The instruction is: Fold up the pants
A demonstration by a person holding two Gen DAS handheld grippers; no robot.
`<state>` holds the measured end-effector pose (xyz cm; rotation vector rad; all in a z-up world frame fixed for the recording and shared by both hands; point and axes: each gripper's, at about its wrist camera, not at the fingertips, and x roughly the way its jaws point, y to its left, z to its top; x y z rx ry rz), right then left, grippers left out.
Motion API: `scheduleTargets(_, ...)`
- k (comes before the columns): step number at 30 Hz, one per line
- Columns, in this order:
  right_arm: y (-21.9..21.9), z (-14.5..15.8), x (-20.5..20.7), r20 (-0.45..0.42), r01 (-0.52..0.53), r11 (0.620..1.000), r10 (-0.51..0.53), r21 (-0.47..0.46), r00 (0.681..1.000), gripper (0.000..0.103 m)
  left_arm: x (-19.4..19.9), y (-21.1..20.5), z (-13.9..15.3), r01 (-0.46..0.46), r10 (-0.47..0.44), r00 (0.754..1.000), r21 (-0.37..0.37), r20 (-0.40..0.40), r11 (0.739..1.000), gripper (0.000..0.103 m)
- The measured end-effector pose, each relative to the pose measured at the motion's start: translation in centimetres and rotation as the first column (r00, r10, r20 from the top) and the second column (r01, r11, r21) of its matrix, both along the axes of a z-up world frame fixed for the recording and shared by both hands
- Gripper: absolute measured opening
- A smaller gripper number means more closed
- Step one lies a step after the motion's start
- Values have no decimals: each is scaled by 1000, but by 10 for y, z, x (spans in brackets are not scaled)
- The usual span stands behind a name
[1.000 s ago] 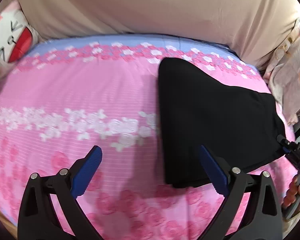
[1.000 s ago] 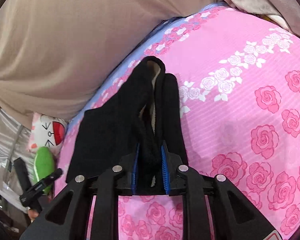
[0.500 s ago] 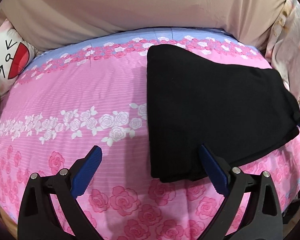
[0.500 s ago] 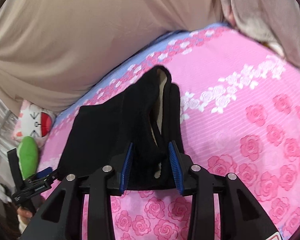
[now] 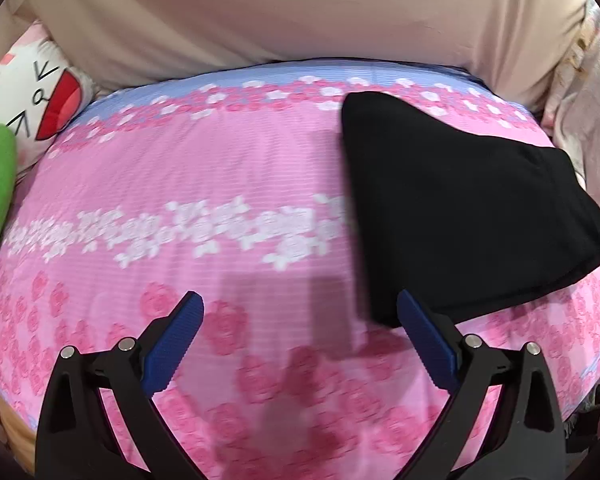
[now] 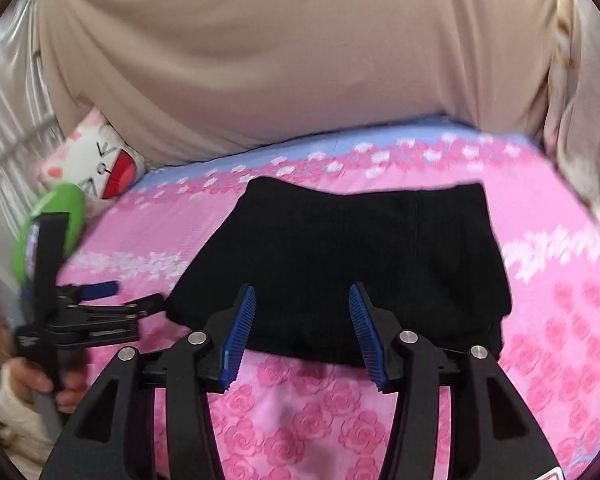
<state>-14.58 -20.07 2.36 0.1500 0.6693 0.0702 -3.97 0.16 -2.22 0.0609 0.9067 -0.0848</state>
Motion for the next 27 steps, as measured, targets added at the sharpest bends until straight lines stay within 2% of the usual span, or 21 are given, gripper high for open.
scheduleTargets(1, 3, 1, 1, -4, 4, 1000, -4, -12, 1000, 49, -1, 7, 0, -13, 13, 1000, 4, 0, 1000, 95)
scheduleTargets(2, 5, 0, 4, -19, -17, 1000, 18, 19, 1000, 50, -2, 14, 0, -26, 26, 1000, 6, 2, 1000, 95)
scheduleTargets(5, 28, -14, 9, -60, -152, 971, 166, 186, 984, 50, -6, 43, 0, -84, 84, 996, 6, 11, 996, 95)
scheduleTargets(6, 40, -22, 11, -74, -191, 958, 211, 214, 975, 50, -7, 53, 0, -108, 108, 994, 7, 16, 994, 95)
scheduleTargets(9, 80, -53, 23, -151, -245, 944, 281, 220, 948, 50, -12, 85, 2, -189, 188, 982, 14, 31, 982, 95)
scheduleTargets(15, 117, -79, 51, -200, -232, 947, 277, 222, 940, 50, -17, 114, 4, -225, 225, 973, -3, 44, 974, 95)
scheduleTargets(22, 131, -66, 74, -108, -142, 980, 158, 141, 982, 49, -18, 115, 5, -198, 199, 979, -18, 50, 980, 95)
scheduleTargets(24, 132, -67, 80, -91, -117, 987, 127, 106, 988, 35, -17, 117, 4, -202, 203, 978, -23, 50, 979, 95)
scheduleTargets(25, 133, -70, 85, -99, -104, 990, 114, 99, 988, 18, -16, 118, 4, -206, 207, 977, -28, 48, 978, 95)
scheduleTargets(27, 133, -77, 97, -147, -112, 981, 135, 156, 980, 17, -14, 122, 4, -212, 214, 976, -31, 50, 977, 95)
